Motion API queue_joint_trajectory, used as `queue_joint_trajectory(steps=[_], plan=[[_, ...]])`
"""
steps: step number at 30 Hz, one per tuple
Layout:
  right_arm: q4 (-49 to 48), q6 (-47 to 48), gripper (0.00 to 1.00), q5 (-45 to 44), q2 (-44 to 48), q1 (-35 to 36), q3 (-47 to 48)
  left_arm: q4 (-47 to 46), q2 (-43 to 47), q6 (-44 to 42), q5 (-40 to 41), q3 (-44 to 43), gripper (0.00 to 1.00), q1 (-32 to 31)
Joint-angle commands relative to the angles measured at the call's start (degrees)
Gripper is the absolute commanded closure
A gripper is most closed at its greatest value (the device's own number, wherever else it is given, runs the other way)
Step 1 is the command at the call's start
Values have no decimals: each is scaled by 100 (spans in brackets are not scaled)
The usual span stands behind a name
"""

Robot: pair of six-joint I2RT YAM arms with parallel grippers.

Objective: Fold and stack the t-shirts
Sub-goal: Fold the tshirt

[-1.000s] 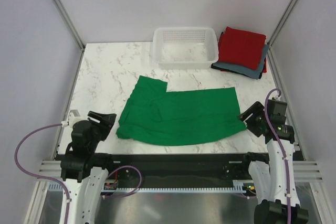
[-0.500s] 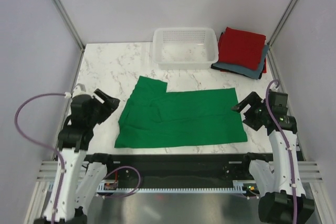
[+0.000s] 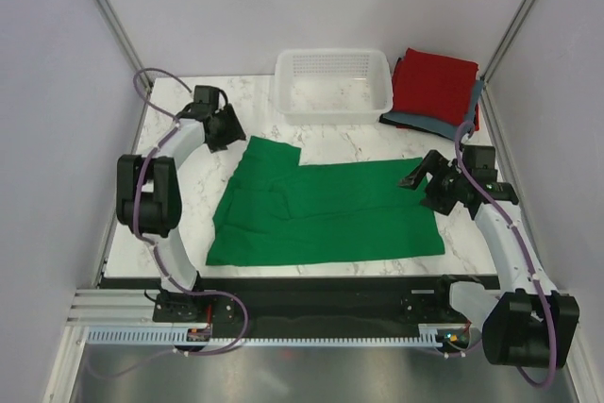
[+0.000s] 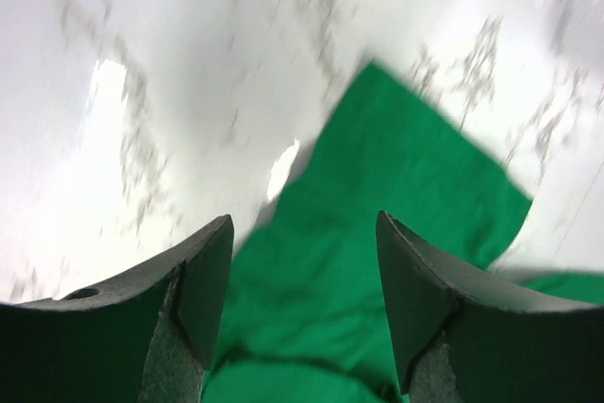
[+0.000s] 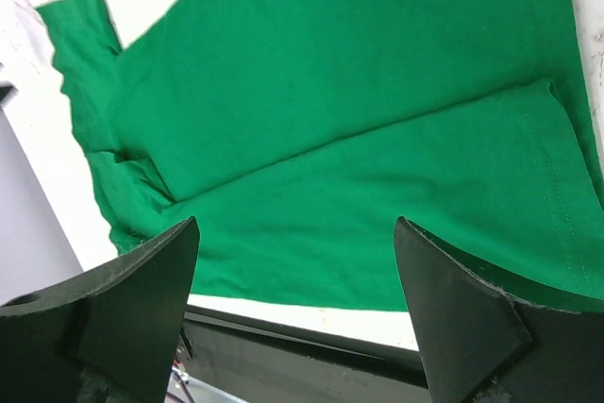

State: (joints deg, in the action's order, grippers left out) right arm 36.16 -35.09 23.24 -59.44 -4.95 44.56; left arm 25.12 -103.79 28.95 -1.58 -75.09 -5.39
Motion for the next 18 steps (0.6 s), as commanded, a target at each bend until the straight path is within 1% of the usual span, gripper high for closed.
queue_joint_trajectory(steps=[1,2,5,6,7,9,12,14,15,17,18], plan=[[-399,239,8,58,-120,38,-158,-412,-685,-601,27,-1006,32,-50],[-408,266,8,23,-190,38,-166,-429,-1017,-662,9,-1173,32,-85],[-522,450,7,-4,-392,38,-228,-359,-1590,-1320,114,-1824,32,-392],[-531,546,7,-13,-454,38,-228,-272,-1923,-1531,341,-1973,32,-515],[-514,582,7,-13,-507,38,-245,-184,-2030,-1507,352,-2148,32,-516],[-522,609,7,-13,-604,38,-298,-166,-2241,-1305,291,-2185,33,-507],[-531,600,7,-57,-534,38,-342,-131,-2365,-1269,185,-2238,37,-551],[-523,565,7,-92,-472,38,-369,-96,-2401,-1295,202,-2256,38,-586],[-514,565,7,-92,-455,38,-369,-61,-2409,-1313,220,-2256,41,-621],[-496,530,7,-92,-428,38,-369,-25,-2427,-1304,325,-2273,43,-656],[-487,512,7,-66,-411,38,-369,1,-2436,-1304,308,-2291,48,-657]])
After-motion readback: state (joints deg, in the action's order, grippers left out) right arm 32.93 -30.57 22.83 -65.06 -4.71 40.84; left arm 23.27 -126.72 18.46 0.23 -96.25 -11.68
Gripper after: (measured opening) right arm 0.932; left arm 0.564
